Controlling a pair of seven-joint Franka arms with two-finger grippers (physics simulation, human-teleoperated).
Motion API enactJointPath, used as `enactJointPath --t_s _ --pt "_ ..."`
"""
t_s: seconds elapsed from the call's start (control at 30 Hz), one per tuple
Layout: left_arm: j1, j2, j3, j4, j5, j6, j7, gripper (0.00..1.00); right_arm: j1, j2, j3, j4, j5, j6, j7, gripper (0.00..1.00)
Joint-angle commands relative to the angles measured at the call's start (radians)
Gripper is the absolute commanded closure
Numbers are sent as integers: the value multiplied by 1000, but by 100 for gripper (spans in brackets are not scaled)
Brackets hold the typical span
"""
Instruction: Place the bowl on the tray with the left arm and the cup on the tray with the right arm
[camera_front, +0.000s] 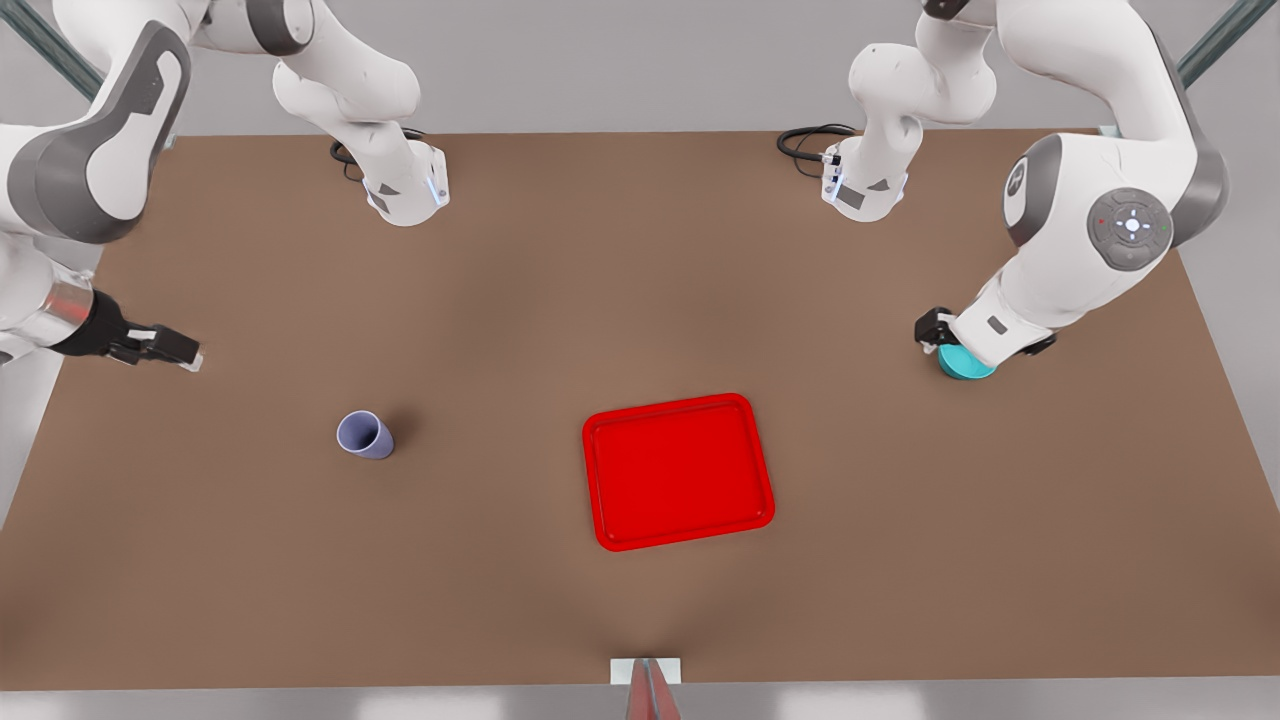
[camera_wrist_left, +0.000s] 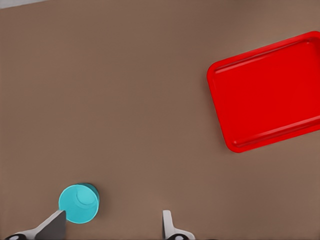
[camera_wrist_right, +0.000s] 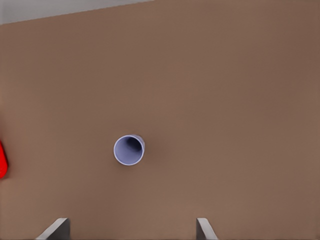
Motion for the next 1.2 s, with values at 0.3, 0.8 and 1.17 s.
enactJointPath --t_s 0.3,0.8,1.17 --pt "324 15 160 -626 -76 425 535 0 2 -6 -2 -70 -1 62 6 0" --pt "401 184 178 -816 -279 767 827 14 2 -81 0 -210 16 159 4 0" --pt "399 219 169 -805 -279 790 815 79 2 -82 0 -208 20 154 4 0"
